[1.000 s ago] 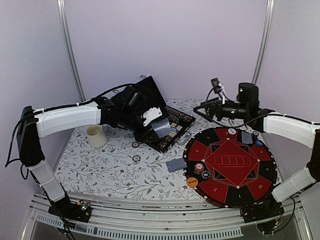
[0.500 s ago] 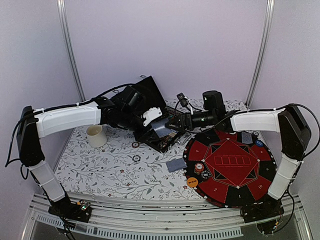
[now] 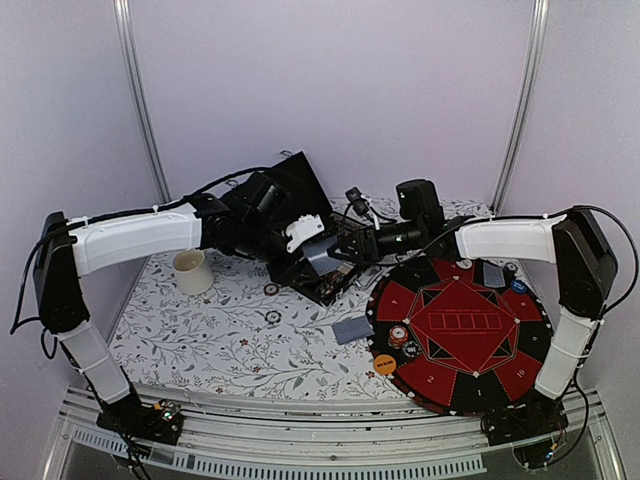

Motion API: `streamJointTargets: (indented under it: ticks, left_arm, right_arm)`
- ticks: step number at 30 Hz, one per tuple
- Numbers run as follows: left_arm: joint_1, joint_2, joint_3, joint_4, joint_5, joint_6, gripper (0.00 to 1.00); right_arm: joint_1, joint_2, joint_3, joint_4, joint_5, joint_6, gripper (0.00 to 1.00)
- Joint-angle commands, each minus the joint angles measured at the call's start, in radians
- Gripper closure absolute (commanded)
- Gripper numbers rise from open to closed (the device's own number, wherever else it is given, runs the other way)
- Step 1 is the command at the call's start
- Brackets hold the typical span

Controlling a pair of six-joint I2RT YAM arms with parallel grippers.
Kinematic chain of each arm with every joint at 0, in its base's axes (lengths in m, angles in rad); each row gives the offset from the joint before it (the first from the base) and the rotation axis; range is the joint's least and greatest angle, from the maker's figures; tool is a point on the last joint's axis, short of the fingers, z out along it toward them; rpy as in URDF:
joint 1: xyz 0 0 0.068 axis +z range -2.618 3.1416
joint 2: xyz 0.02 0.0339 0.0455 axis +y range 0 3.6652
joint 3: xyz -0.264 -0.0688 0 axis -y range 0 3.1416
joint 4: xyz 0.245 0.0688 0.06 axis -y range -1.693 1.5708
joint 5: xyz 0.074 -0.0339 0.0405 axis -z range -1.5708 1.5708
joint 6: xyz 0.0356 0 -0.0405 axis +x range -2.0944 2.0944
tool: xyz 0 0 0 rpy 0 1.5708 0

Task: Distribute texas hold em gaming equipment
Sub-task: Pick up the poker card from the face-down deck piles.

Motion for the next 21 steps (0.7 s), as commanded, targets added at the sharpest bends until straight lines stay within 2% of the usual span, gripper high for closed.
streamJointTargets:
  ticks: [1,4,13,21]
  left_arm:
    - [0.012,-0.028,-0.003,0.027,0.008,-0.005,0.50]
    - [0.012,-0.030,-0.002,0.027,0.008,-0.005,0.50]
    - [0.011,-0.027,-0.002,0.027,0.008,-0.005,0.50]
    - [0.012,-0.023,-0.003,0.027,0.002,-0.005,0.50]
  right_arm:
    - [0.002,-0.027,0.030,-0.096,0.034,-0.058,0.45]
    - [0.001,-0.028,0.032,-0.113,0.037,-0.065,0.53]
    - [0.001,-0.052,0.045,-0.152,0.030,-0.080,0.59]
    - [0.002,-0.045,0.076,-0.207,0.012,-0.075,0.75]
